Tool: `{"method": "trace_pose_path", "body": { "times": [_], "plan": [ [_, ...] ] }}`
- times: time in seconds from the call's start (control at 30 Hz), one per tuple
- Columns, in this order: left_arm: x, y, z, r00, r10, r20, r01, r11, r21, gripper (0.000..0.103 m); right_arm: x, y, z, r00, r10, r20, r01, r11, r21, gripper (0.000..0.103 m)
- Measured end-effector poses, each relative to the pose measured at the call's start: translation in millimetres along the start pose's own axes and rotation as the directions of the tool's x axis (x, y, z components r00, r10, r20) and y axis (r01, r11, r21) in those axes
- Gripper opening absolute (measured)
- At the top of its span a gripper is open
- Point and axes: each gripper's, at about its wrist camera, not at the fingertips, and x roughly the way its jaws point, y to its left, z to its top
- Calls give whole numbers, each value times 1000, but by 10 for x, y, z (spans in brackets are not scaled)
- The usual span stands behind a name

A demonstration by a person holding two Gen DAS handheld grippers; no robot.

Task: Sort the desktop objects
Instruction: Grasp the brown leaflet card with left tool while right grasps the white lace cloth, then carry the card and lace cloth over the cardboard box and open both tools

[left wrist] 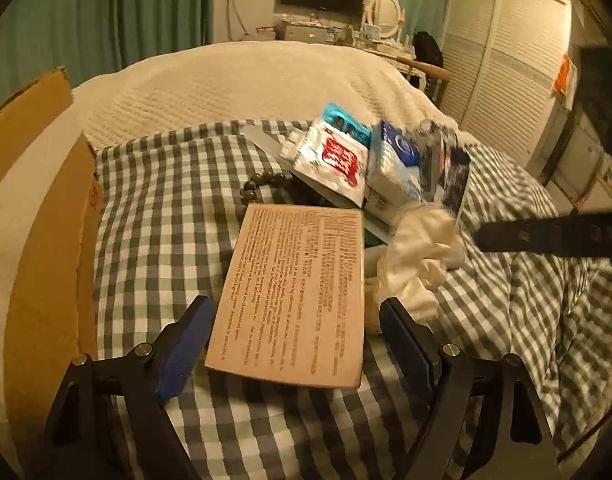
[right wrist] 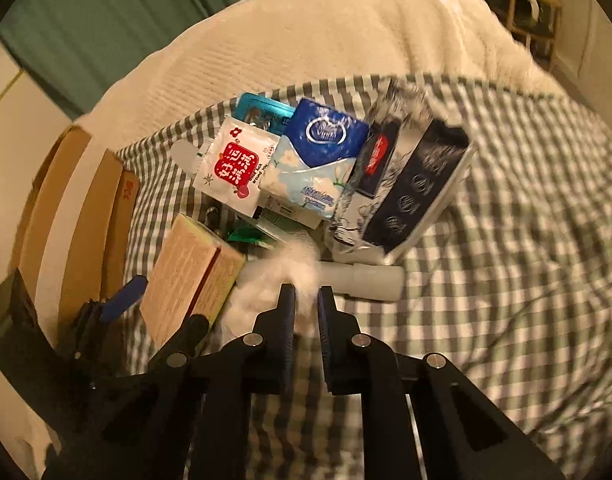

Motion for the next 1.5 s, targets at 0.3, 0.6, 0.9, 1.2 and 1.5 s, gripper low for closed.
{"method": "trace_pose_path", "body": {
  "times": [0.3, 0.6, 0.9, 1.2, 1.5],
  "plan": [
    [68, 203, -22, 999, -40, -14, 38, 992, -124, 94, -211, -84, -33, 999, 37, 35, -36, 999, -29, 21],
    [347, 12, -148, 996, 33, -87, -34, 999, -17, 81, 511, -114, 51, 995, 90, -43, -82, 984, 158, 36],
    [5, -54, -108, 1000, -14, -19, 12, 998, -61, 80, 290, 22, 79, 998, 55, -7, -55, 998, 31, 9],
    [-799, -167, 96, 987, -57, 148, 70, 994, -79, 80, -801, 441, -1, 990, -80, 120, 95, 987, -129, 9],
    [-1717, 196, 286, 952, 71, 297, -20, 985, -170, 80, -1525, 961, 7, 968, 0, 250, 44, 984, -170, 9]
  ]
}}
